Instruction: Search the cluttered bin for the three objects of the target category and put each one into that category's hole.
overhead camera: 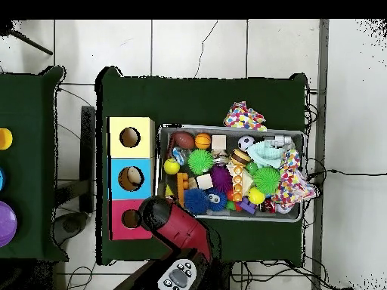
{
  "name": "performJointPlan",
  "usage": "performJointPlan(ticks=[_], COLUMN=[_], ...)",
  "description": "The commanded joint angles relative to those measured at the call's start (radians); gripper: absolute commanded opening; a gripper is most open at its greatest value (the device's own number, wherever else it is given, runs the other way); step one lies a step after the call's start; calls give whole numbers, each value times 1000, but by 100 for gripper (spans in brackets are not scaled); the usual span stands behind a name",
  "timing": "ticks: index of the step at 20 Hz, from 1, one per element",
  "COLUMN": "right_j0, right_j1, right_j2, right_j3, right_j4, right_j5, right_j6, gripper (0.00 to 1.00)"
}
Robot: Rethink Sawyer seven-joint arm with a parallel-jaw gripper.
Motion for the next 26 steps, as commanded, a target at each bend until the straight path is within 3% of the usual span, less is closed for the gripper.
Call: performJointPlan(ticks=[1, 6, 10, 14, 21, 26], right_j0=[-46, -80, -121, -168, -305, -312], right_j1=[73, 40, 34, -9, -71, -78], right_j2=[56, 19, -18, -28, 103, 133], right_j3=[2, -58, -170, -245, -289, -337], right_j4=[-23, -41, -80, -157, -273, -366], right_j5=[-47, 2, 32, 154, 129, 113], right_j6=[163, 131, 80, 21, -120, -128], gripper=[100, 100, 100, 100, 100, 100])
